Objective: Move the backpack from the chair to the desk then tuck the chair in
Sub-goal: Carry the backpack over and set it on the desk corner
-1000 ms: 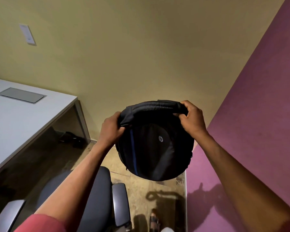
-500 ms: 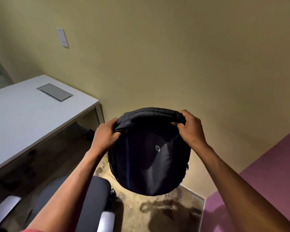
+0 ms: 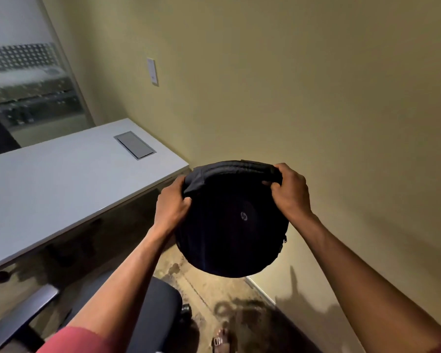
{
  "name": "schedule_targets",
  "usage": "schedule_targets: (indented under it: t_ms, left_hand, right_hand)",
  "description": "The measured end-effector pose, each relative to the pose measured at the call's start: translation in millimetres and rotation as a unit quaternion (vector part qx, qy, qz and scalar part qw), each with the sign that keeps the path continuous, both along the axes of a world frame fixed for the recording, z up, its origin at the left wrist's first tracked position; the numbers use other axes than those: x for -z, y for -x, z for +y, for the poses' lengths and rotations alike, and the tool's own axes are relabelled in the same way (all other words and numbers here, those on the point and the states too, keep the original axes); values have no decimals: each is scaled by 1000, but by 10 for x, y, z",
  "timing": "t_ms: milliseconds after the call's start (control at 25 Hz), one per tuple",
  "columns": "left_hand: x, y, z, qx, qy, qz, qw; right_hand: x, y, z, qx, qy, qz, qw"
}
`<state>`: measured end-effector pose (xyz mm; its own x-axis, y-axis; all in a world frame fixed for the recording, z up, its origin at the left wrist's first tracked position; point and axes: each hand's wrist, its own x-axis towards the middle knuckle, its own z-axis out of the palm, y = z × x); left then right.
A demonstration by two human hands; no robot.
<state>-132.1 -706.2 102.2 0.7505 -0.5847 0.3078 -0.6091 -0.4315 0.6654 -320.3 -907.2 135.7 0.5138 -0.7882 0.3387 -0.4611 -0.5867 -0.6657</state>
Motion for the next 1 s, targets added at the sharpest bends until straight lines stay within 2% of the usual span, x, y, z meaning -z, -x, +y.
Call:
schedule_targets:
  t_ms: [160, 280, 560, 720, 1000]
  left_hand:
    - [-14, -492, -161, -48, 8, -19, 999]
    - [-25, -933, -251, -93, -5, -33, 995]
    - [-214, -1981, -441, -150, -36, -54, 987]
    - [-335, -2425, -552, -187, -9, -60, 981]
    - [-461, -3169, -898, -269, 45, -70, 960]
  right_hand:
    - [33, -707, -346, -3, 82, 31, 996]
    - [42, -1318, -550, -1, 109, 29, 994]
    - [-145, -2910, -940, -63, 62, 49, 995]
    - [-284, -3632, -1033, -93, 64, 63, 992]
    - [-562, -4846, -885, -160, -17, 64, 985]
